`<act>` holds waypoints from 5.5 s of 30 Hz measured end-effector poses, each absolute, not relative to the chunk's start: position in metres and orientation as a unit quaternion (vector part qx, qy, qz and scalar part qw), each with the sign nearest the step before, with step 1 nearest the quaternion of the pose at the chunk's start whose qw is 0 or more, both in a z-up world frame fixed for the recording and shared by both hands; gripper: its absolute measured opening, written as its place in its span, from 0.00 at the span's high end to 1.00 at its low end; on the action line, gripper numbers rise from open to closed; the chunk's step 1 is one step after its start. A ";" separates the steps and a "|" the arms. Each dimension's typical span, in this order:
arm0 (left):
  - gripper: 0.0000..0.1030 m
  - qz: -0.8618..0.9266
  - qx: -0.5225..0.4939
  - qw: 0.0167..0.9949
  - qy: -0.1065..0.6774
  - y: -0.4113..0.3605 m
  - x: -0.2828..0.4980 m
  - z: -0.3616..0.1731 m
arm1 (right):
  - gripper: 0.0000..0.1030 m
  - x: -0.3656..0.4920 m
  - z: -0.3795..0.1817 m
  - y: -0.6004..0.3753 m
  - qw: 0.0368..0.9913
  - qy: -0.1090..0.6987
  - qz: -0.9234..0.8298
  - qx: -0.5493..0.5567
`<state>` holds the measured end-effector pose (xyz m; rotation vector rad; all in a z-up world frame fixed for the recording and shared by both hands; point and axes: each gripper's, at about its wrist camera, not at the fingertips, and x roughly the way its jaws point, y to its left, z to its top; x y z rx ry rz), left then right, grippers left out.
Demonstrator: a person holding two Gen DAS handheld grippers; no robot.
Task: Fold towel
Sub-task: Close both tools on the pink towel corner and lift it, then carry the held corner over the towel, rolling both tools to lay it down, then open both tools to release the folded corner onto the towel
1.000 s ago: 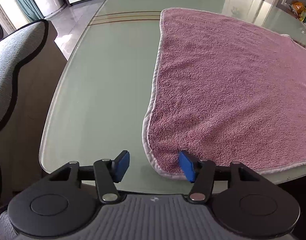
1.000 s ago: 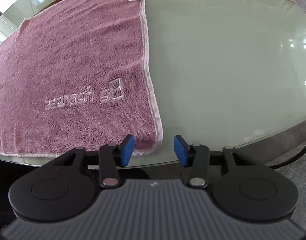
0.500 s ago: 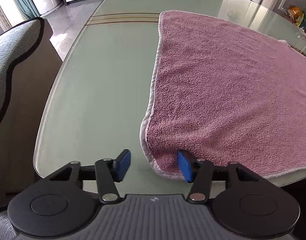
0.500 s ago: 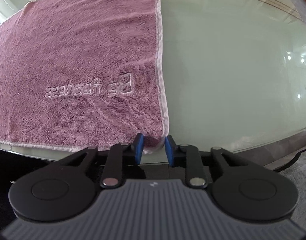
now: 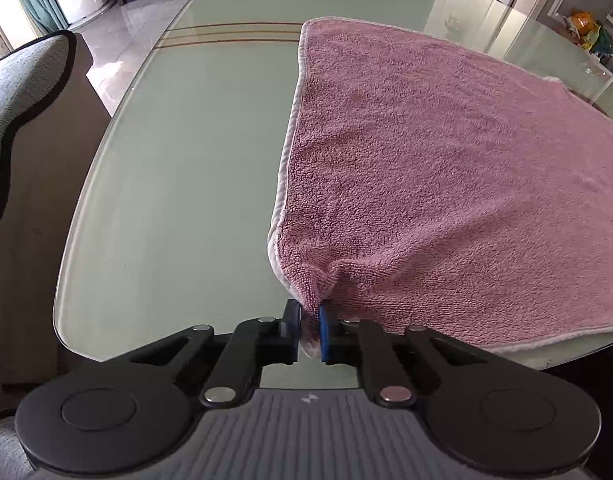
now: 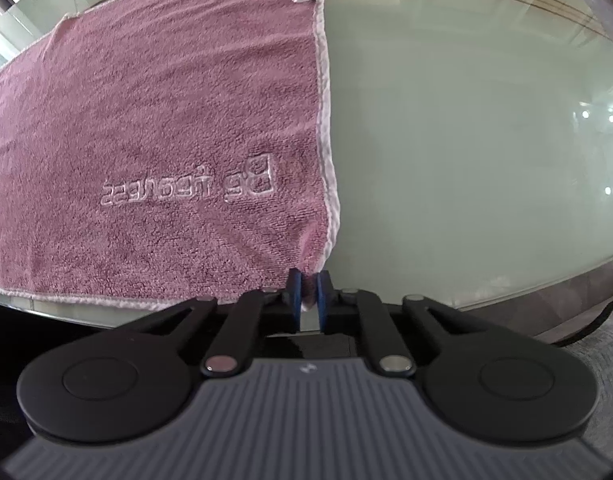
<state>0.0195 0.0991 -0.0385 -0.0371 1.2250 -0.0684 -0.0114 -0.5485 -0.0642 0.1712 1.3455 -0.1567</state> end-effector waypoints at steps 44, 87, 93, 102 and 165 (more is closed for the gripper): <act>0.93 -0.053 -0.120 0.846 0.517 0.133 0.046 0.002 | 0.95 -0.005 -0.001 -0.595 0.830 0.505 -0.054 0.229; 0.93 0.002 -0.250 0.794 0.553 0.143 0.214 -0.021 | 0.95 0.168 -0.018 -0.628 0.802 0.490 -0.087 0.330; 0.93 0.003 -0.263 0.793 0.550 0.143 0.238 -0.024 | 0.95 0.188 -0.023 -0.637 0.798 0.488 -0.081 0.343; 0.92 0.015 -0.302 0.773 0.557 0.145 0.263 -0.040 | 0.94 0.205 -0.044 -0.643 0.786 0.499 -0.090 0.354; 0.41 -0.104 0.008 0.862 0.496 0.025 0.239 -0.021 | 0.69 0.206 -0.039 -0.558 0.861 0.507 -0.017 0.029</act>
